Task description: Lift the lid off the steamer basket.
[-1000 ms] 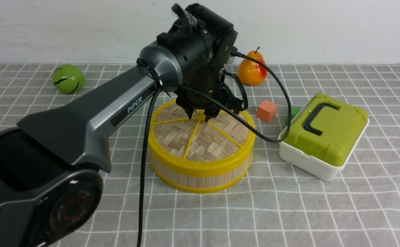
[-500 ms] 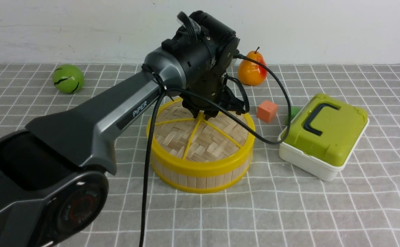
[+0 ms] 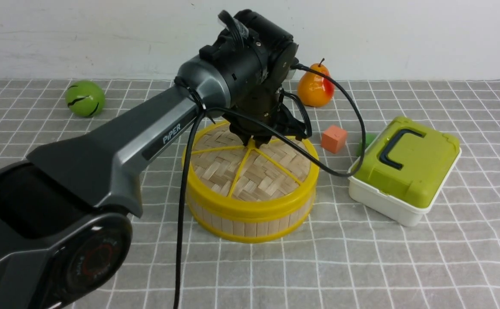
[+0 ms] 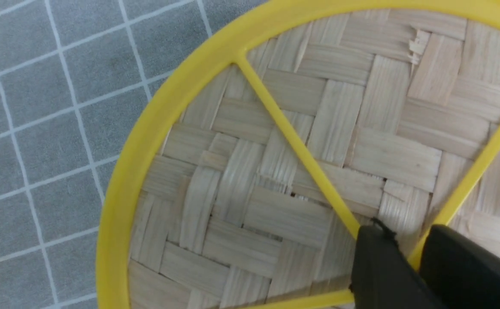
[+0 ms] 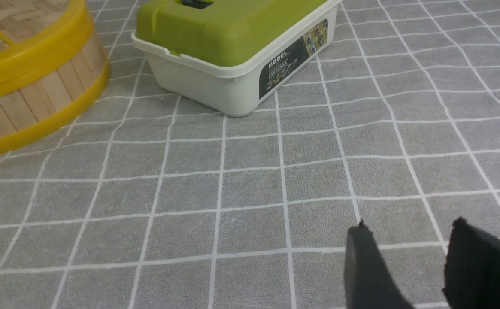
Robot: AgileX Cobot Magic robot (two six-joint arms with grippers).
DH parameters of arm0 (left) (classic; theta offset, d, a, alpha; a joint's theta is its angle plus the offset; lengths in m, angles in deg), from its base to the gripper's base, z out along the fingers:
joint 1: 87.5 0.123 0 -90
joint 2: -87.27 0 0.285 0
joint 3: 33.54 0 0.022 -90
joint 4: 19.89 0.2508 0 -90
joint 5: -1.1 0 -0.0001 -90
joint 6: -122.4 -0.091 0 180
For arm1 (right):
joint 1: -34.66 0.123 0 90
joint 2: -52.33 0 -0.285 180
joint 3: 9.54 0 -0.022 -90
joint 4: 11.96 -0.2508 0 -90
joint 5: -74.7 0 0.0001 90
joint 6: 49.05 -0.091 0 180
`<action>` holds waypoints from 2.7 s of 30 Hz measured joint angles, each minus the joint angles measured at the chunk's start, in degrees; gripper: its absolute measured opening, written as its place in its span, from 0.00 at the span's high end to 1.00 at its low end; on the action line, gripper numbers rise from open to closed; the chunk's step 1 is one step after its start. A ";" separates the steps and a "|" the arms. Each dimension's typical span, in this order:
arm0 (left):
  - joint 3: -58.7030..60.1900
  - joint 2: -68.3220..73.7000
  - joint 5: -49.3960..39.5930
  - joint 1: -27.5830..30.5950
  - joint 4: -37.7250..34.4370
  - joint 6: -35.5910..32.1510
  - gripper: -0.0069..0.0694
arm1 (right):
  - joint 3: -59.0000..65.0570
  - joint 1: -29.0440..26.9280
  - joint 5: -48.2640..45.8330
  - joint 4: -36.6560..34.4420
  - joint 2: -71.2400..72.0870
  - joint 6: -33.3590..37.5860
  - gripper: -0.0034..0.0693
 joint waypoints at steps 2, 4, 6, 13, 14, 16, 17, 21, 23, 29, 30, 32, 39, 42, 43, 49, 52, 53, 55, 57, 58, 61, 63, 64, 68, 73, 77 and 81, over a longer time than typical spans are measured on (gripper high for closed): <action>0.13 -1.34 -0.34 0.00 -0.09 0.00 0.76 | 0.00 0.00 0.00 0.00 0.00 0.00 0.62; 0.13 -2.77 -0.46 0.00 -0.09 0.00 0.76 | 0.00 0.00 0.00 0.00 0.00 0.00 0.62; 0.13 -3.97 -0.47 0.00 -0.04 0.00 0.76 | 0.00 0.00 0.00 0.00 0.00 0.00 0.62; 0.13 -7.04 -0.59 0.00 0.14 -0.47 0.76 | 0.00 0.00 0.00 0.00 0.00 0.00 0.62; 0.13 -7.39 -0.65 0.00 0.53 -0.87 0.76 | 0.00 0.00 0.00 0.00 0.00 0.00 0.62; 0.13 -7.95 -0.76 0.05 1.41 -1.08 0.76 | 0.00 0.00 0.00 0.00 0.00 0.00 0.62; 0.13 -8.26 -0.76 0.16 1.62 -1.08 0.76 | 0.00 0.00 0.00 0.00 0.00 0.00 0.62; 0.13 -10.17 -1.96 1.77 1.41 -1.74 0.76 | 0.00 0.00 0.00 0.00 0.00 0.00 0.62; 0.13 -11.03 -2.62 2.85 1.08 -2.20 0.76 | 0.00 0.00 0.00 0.00 0.00 0.00 0.62; 1.66 -16.51 -2.71 12.87 -6.35 -6.69 0.76 | 0.00 0.00 0.00 0.00 0.00 0.00 0.62; 1.85 -16.72 -2.71 13.24 -6.65 -6.95 0.76 | 0.00 0.00 0.00 0.00 0.00 0.00 0.62; 4.04 -18.69 -2.71 16.86 -9.21 -7.80 0.76 | 0.00 0.00 0.00 0.00 0.00 0.00 0.62; 25.34 -26.59 0.34 27.04 -11.21 -8.85 0.76 | 0.00 0.00 0.00 0.00 0.00 0.00 0.62; 32.56 -26.55 7.07 28.76 -11.78 -8.85 0.76 | 0.00 0.00 0.00 0.00 0.00 0.00 0.62; 35.41 -26.02 9.89 29.12 -11.87 -8.85 0.76 | 0.00 0.00 0.00 0.00 0.00 0.00 0.62; 40.78 -19.89 18.35 29.19 -12.76 -7.84 0.76 | 0.00 0.00 0.00 -0.06 0.00 0.00 0.62; 40.82 -17.87 20.65 29.19 -12.75 -6.53 0.76 | 0.00 0.00 0.00 -0.06 0.00 0.00 0.62; 40.82 -16.75 21.56 29.19 -12.61 -5.99 0.76 | 0.00 0.00 0.00 -0.06 0.00 0.00 0.62; 40.82 -15.62 22.42 29.19 -12.05 -5.32 0.76 | 0.00 0.00 0.00 -0.06 0.00 0.00 0.62; 40.82 -14.80 22.91 29.19 -11.03 -4.16 0.76 | 0.00 0.00 0.00 -0.06 0.00 0.00 0.62; 40.82 -14.74 22.98 29.19 -10.83 -3.71 0.76 | 0.00 0.00 0.00 -0.06 0.00 0.00 0.62; 40.77 -14.54 23.25 29.12 -9.38 -2.01 0.76 | 0.00 0.00 0.00 -0.06 0.00 0.00 0.62; 40.71 -14.48 23.30 29.12 -9.24 -1.73 0.76 | 0.00 0.00 0.00 -0.06 0.00 0.00 0.62; 40.71 -14.48 23.30 29.12 -9.18 -1.68 0.74 | 0.00 0.00 0.00 -0.06 0.00 0.00 0.62; 40.71 -15.37 22.91 29.12 -10.18 -1.42 0.59 | 0.00 0.00 0.00 -0.06 0.00 0.00 0.62; 40.88 -22.61 22.50 29.17 -13.91 -1.54 0.45 | 0.00 0.00 0.00 -0.06 0.00 0.00 0.62; 40.88 -34.98 23.61 29.17 -15.84 -3.40 0.50 | 0.00 0.00 0.00 -0.06 0.00 0.00 0.62; 41.93 -47.84 25.51 29.17 -20.96 -6.78 0.71 | 0.00 0.00 0.00 -0.06 0.00 0.00 0.62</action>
